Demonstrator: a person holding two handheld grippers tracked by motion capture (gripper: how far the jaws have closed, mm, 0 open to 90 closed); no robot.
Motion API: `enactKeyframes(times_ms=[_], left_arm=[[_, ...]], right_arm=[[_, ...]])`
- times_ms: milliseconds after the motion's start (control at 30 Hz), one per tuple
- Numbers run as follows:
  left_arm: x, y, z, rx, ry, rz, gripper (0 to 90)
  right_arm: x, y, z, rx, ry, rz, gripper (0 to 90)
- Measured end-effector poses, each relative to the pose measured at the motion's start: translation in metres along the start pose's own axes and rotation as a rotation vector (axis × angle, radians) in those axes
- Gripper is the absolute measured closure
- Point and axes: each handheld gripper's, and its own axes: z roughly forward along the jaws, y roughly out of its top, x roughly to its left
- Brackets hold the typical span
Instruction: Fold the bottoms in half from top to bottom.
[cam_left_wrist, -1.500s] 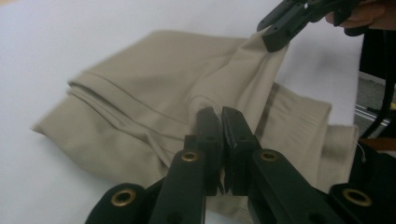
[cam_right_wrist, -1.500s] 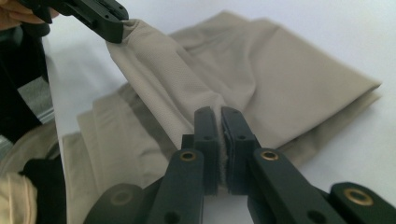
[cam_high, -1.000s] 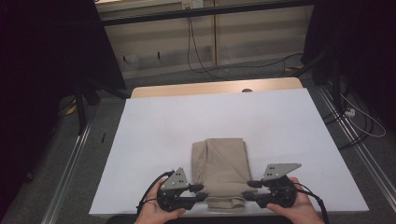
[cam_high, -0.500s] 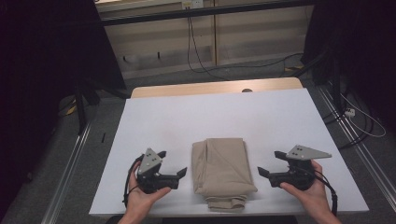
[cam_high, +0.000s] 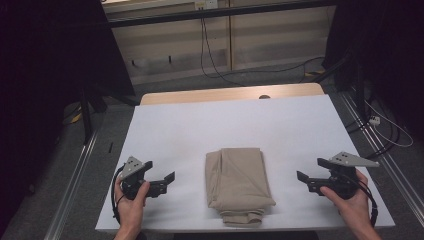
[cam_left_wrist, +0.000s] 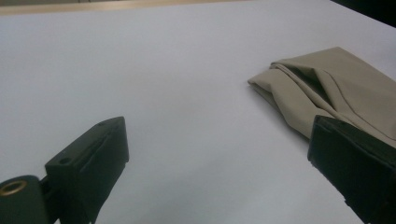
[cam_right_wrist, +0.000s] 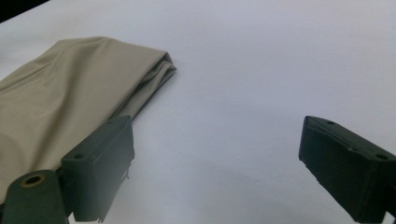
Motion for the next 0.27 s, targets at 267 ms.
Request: enactKeyframes(times_ms=[267], left_arm=[[-0.0072, 0.002, 0.0016, -0.014, -0.031, 0.058, 6.0]], right_arm=[[0.0024, 0.0014, 0.0019, -0.007, 0.02, -0.006, 9.9]])
